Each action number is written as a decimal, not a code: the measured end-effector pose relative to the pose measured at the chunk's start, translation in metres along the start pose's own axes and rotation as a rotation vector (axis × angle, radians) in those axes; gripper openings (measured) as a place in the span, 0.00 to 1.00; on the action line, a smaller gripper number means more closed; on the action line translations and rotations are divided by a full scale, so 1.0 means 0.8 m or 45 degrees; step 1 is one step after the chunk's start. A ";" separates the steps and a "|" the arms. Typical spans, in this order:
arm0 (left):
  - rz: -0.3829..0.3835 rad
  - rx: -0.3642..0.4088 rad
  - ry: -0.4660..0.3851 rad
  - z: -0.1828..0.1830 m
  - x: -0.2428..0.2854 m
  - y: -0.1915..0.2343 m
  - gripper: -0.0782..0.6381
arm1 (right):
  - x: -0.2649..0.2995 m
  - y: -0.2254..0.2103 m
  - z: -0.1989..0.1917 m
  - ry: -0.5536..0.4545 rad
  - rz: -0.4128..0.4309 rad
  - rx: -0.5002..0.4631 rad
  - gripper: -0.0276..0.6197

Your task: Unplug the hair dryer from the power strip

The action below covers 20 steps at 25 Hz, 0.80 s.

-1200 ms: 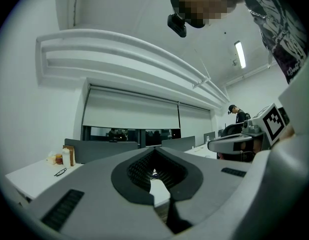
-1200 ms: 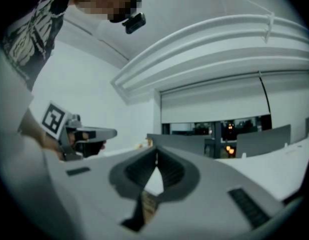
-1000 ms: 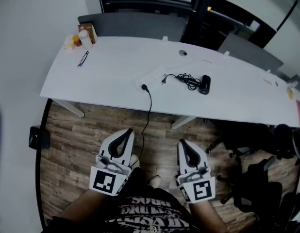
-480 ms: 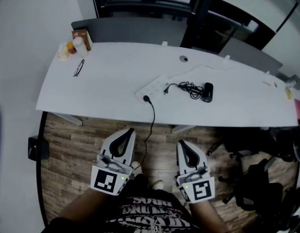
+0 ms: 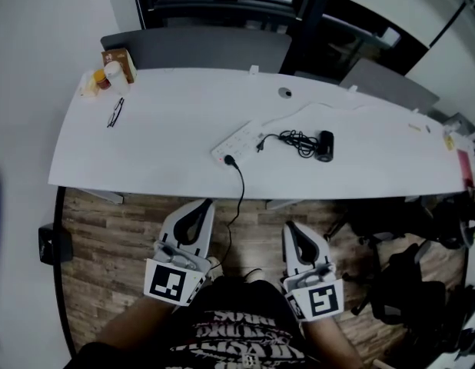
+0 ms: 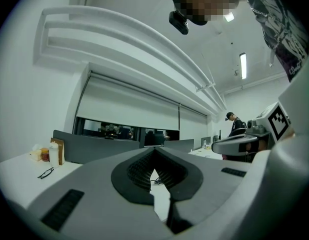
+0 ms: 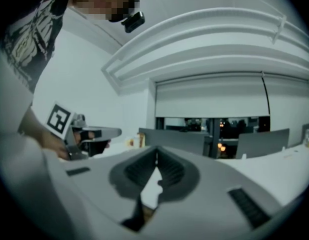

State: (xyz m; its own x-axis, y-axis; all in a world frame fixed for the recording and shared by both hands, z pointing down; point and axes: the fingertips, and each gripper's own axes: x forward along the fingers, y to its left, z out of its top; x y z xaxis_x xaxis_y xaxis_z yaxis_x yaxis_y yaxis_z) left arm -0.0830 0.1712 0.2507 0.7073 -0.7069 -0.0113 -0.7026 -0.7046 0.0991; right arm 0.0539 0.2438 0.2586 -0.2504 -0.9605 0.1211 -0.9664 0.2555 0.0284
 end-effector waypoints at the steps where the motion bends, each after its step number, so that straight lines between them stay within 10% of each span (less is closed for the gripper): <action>1: -0.004 -0.003 0.000 0.000 0.001 -0.001 0.14 | 0.000 -0.003 0.001 -0.002 -0.006 -0.003 0.09; 20: 0.059 -0.002 0.025 -0.007 0.023 0.029 0.14 | 0.044 -0.026 -0.003 -0.003 0.024 0.046 0.09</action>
State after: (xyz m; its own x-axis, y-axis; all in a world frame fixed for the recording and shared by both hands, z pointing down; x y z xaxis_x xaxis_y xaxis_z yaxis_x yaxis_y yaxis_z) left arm -0.0857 0.1420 0.2580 0.6756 -0.7371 0.0131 -0.7343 -0.6713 0.1006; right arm 0.0652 0.2050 0.2648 -0.2685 -0.9559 0.1190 -0.9630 0.2693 -0.0099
